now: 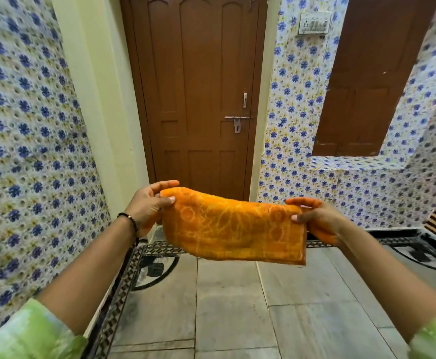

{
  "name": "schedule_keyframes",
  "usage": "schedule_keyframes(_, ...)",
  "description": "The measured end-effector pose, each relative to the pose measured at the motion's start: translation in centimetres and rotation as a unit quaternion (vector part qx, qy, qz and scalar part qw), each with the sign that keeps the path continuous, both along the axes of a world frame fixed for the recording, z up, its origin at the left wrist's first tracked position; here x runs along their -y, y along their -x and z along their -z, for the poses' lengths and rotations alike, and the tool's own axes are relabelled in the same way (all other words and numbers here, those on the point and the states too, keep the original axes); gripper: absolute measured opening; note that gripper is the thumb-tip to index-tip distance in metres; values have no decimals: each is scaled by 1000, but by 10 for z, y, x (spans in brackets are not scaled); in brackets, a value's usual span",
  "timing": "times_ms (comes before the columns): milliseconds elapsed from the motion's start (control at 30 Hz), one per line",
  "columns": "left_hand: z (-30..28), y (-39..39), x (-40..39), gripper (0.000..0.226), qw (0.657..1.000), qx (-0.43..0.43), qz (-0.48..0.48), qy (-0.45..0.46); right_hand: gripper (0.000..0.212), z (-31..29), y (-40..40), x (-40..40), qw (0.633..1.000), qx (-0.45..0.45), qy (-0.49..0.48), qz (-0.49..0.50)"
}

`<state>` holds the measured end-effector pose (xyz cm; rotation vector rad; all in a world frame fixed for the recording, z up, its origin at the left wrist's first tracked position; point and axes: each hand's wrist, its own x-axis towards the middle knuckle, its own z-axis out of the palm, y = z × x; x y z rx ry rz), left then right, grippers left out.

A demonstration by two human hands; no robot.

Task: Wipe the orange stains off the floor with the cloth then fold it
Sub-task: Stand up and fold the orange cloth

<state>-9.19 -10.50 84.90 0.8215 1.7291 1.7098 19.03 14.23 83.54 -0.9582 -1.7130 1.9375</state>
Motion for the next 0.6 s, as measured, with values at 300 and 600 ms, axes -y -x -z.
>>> schedule_keyframes(300, -3, -2, 12, 21, 995, -94, -23, 23, 11, -2, -9, 4, 972, 40, -222, 58)
schedule_keyframes(600, -3, -10, 17, 12, 981, -185, -31, 42, 8, 5, -9, 18, 972, -83, -195, 102)
